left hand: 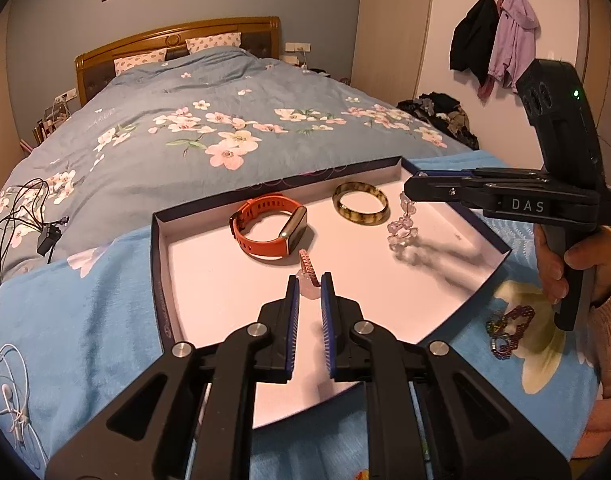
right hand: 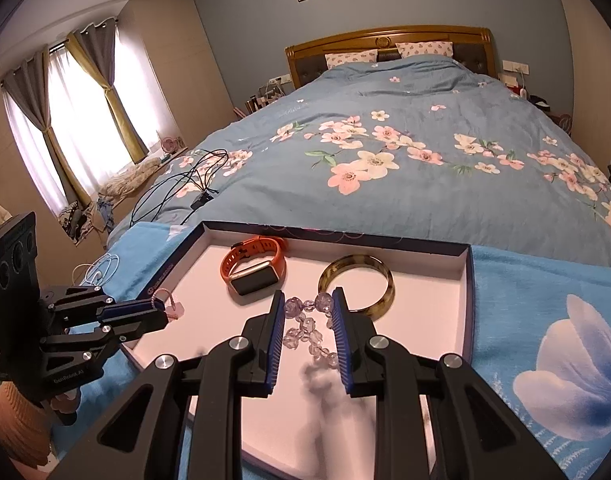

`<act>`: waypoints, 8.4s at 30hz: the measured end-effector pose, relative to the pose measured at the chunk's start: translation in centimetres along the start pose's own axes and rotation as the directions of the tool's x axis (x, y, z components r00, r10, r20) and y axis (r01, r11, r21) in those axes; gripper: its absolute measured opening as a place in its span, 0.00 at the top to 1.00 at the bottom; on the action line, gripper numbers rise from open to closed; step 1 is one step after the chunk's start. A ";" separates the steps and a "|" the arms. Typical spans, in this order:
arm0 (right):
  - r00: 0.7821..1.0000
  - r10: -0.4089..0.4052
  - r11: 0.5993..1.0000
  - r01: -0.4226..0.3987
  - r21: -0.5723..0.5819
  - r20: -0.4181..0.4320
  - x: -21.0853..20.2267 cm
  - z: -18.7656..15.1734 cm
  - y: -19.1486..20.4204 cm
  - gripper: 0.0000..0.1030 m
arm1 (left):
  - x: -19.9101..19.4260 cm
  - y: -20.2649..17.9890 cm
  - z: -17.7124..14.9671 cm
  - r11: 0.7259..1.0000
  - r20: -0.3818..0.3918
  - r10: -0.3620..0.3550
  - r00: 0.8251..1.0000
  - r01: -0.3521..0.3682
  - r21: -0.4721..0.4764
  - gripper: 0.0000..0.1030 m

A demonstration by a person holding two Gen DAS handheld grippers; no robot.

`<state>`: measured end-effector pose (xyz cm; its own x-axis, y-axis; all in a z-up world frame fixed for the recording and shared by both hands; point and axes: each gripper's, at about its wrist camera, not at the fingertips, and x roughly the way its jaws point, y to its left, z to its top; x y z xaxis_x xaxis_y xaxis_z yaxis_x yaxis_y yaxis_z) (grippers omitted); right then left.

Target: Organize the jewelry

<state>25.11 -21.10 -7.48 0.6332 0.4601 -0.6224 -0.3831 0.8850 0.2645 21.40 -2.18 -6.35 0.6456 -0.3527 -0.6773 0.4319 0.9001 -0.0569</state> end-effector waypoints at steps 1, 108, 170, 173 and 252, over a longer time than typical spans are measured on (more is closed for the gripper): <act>1.000 -0.001 1.000 0.001 0.003 -0.004 0.2 0.0 -0.1 0.79 | 0.3 0.0 0.0 1.000 -0.006 0.001 1.000 -0.001 0.003 0.89; 1.000 -0.001 0.995 -0.002 -0.103 -0.029 -11.7 -11.8 2.5 0.97 | -10.1 -4.5 -11.3 1.000 0.039 0.018 0.999 -0.019 0.023 0.45; 0.987 -0.084 0.986 0.063 -0.156 -0.134 -10.3 -15.7 1.4 0.99 | -8.1 -4.7 -13.6 0.999 -0.116 0.040 0.992 -0.036 0.032 0.78; 0.989 -0.082 0.986 0.062 -0.155 -0.126 -10.4 -15.6 1.5 0.99 | -8.2 -4.7 -13.6 0.999 -0.112 0.040 0.993 -0.037 0.028 0.78; 0.996 0.018 0.985 -0.003 -0.172 0.085 -12.4 -7.7 3.9 0.96 | -9.2 -5.0 -6.6 0.998 0.087 0.030 0.996 -0.035 0.056 0.78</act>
<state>10.55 -23.93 -4.39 0.6809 0.4803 -0.5529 -0.4953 0.8581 0.1355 9.14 -1.74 -4.71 0.7103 -0.3467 -0.6126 0.4440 0.8960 0.0077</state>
